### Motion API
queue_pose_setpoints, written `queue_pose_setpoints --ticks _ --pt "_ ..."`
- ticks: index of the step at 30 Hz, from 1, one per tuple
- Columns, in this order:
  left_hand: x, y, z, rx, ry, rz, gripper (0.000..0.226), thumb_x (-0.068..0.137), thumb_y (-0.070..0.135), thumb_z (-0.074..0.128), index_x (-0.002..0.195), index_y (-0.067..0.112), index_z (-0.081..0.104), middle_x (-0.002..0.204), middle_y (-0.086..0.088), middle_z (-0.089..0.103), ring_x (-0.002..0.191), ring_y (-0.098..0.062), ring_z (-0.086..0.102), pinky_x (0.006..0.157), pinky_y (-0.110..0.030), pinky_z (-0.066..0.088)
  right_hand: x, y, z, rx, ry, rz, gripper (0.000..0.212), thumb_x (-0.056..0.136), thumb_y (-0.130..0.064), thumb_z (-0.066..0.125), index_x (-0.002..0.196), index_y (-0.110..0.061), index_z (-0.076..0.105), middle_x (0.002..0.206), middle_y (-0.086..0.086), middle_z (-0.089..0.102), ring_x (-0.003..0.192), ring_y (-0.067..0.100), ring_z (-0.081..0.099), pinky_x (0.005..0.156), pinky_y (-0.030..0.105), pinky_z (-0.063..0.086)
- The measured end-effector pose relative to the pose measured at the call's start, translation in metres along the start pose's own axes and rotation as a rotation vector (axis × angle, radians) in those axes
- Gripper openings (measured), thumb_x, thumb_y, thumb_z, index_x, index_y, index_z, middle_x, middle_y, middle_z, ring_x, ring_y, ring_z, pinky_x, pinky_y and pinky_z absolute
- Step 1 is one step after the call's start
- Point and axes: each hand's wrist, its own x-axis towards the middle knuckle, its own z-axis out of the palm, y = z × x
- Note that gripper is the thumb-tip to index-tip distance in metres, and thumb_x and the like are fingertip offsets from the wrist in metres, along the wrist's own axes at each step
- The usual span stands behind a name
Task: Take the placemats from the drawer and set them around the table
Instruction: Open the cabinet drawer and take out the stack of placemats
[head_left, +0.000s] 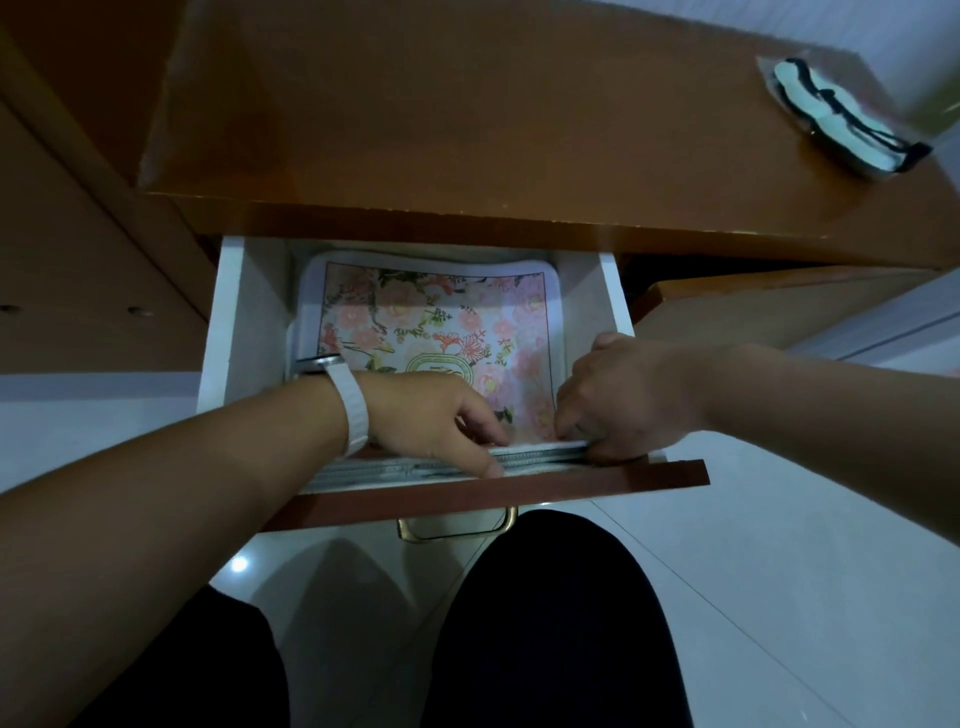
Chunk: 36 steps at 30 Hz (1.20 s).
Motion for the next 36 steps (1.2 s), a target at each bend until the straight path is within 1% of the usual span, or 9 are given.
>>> queue_pose_setpoints --ticks 4,10,14,18,23,25,28,32,36 --pt "0.002 0.0 -0.004 -0.022 -0.051 -0.019 0.044 0.083 0.046 0.071 0.125 0.033 0.064 0.109 0.028 0.062 0.09 0.019 0.055 0.078 -0.006 0.036 0.008 0.002 -0.007 0.213 -0.081 0.051 0.038 0.087 -0.059 0.058 0.121 -0.044 0.058 0.118 -0.025 0.06 0.098 -0.001 0.047 0.098 0.031 0.029" --pt "0.008 0.003 0.001 0.082 0.052 0.02 0.038 0.083 0.038 0.072 0.12 0.033 0.066 0.1 0.021 0.064 0.079 0.02 0.054 0.065 0.002 0.037 0.014 -0.006 -0.012 0.293 -0.038 0.032 0.048 0.081 -0.064 0.063 0.124 -0.043 0.058 0.115 -0.02 0.061 0.098 0.006 0.055 0.085 0.029 0.046" --pt "0.008 0.005 0.0 0.057 0.055 0.011 0.032 0.083 0.032 0.071 0.115 0.034 0.069 0.096 0.022 0.066 0.082 0.01 0.059 0.07 -0.008 0.044 0.015 -0.011 -0.008 0.331 0.038 -0.024 0.04 0.083 -0.05 0.062 0.122 -0.041 0.06 0.113 -0.015 0.066 0.095 0.008 0.059 0.083 0.036 0.052" --pt "0.007 0.005 0.001 0.007 0.07 -0.004 0.025 0.084 0.028 0.068 0.109 0.033 0.071 0.089 0.024 0.068 0.078 0.008 0.06 0.067 -0.006 0.043 0.015 -0.013 -0.002 0.278 0.097 -0.033 0.044 0.079 -0.047 0.05 0.121 -0.042 0.059 0.107 -0.013 0.066 0.091 0.013 0.061 0.075 0.037 0.054" --pt "0.005 0.009 0.001 0.035 0.025 -0.016 0.029 0.08 0.052 0.07 0.102 0.033 0.071 0.087 0.015 0.07 0.078 -0.002 0.063 0.071 -0.025 0.051 0.021 -0.012 0.007 0.147 0.167 -0.06 0.04 0.08 -0.05 0.032 0.107 -0.036 0.059 0.09 -0.011 0.062 0.078 0.014 0.059 0.065 0.036 0.054" --pt "0.006 0.009 0.002 0.052 0.028 -0.019 0.027 0.08 0.046 0.072 0.103 0.031 0.07 0.09 0.011 0.071 0.081 -0.009 0.065 0.077 -0.033 0.054 0.019 -0.011 0.012 0.105 0.209 -0.036 0.038 0.083 -0.049 0.031 0.106 -0.033 0.058 0.091 -0.009 0.062 0.078 0.015 0.06 0.065 0.036 0.054" --pt "0.007 0.009 0.004 0.057 0.053 -0.024 0.02 0.083 0.031 0.069 0.102 0.025 0.07 0.092 0.004 0.071 0.083 -0.016 0.066 0.08 -0.039 0.054 0.015 -0.014 0.014 0.097 0.244 0.001 0.033 0.085 -0.05 0.035 0.102 -0.032 0.056 0.089 -0.008 0.062 0.077 0.017 0.06 0.064 0.035 0.053" --pt "0.0 0.013 0.003 0.03 0.148 -0.003 0.018 0.083 0.022 0.065 0.099 0.028 0.072 0.089 0.011 0.071 0.079 -0.007 0.064 0.076 -0.034 0.055 0.012 -0.017 0.009 0.157 0.189 0.029 0.031 0.085 -0.057 0.05 0.103 -0.034 0.055 0.094 -0.01 0.062 0.082 0.015 0.06 0.07 0.035 0.052" --pt "-0.013 0.015 -0.001 0.111 0.319 0.042 0.027 0.085 0.024 0.062 0.109 0.034 0.069 0.089 0.014 0.069 0.075 -0.002 0.06 0.068 -0.029 0.051 0.014 -0.018 0.008 0.201 0.199 0.102 0.022 0.089 -0.042 0.058 0.095 -0.041 0.037 0.086 -0.008 0.058 0.077 0.017 0.058 0.067 0.035 0.051"
